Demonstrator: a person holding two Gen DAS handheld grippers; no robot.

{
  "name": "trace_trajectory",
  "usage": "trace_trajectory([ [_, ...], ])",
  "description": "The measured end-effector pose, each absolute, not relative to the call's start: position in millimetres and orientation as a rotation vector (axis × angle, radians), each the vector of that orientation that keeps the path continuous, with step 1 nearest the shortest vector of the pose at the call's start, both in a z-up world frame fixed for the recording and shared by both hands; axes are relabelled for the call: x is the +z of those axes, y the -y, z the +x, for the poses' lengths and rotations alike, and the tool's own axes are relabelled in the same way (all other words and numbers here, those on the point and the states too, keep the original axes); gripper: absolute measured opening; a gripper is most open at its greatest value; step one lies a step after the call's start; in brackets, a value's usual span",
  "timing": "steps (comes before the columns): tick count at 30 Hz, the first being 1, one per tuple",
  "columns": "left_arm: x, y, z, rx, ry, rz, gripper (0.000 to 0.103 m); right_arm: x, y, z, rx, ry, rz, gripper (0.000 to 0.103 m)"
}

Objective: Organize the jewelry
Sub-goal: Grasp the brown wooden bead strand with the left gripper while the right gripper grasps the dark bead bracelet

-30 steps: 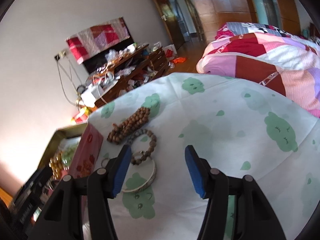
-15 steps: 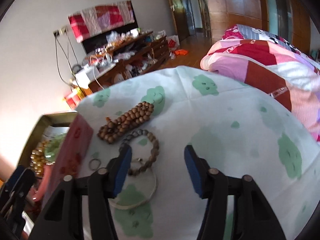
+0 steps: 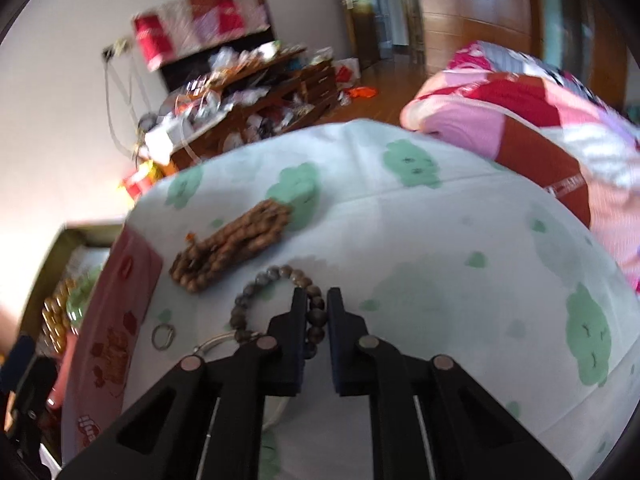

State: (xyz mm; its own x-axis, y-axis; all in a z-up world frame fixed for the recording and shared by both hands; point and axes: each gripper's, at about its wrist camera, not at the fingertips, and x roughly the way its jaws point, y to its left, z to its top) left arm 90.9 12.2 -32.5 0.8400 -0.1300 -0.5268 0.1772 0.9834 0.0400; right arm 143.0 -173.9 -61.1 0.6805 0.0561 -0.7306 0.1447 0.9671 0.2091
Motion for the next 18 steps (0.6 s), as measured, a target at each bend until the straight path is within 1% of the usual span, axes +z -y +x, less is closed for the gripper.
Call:
trace_trajectory([
  [5, -15.8, 8.4, 102.7, -0.218, -0.535, 0.114, 0.059, -49.8, 209.1, 128.7, -0.134, -0.738, 0.398, 0.013],
  [10, -7.4, 47.5, 136.5, -0.33, -0.62, 0.148, 0.059, -49.5, 232.2, 123.1, -0.174, -0.715, 0.517, 0.013],
  [15, -20.3, 91.6, 164.9, -0.292, -0.661, 0.268, 0.059, -40.7, 235.5, 119.0, -0.182, -0.677, 0.526, 0.013],
  [18, -38.2, 107.8, 184.1, -0.257, -0.739, 0.316, 0.059, -35.6, 236.2, 116.1, -0.178, -0.654, 0.519, 0.013],
])
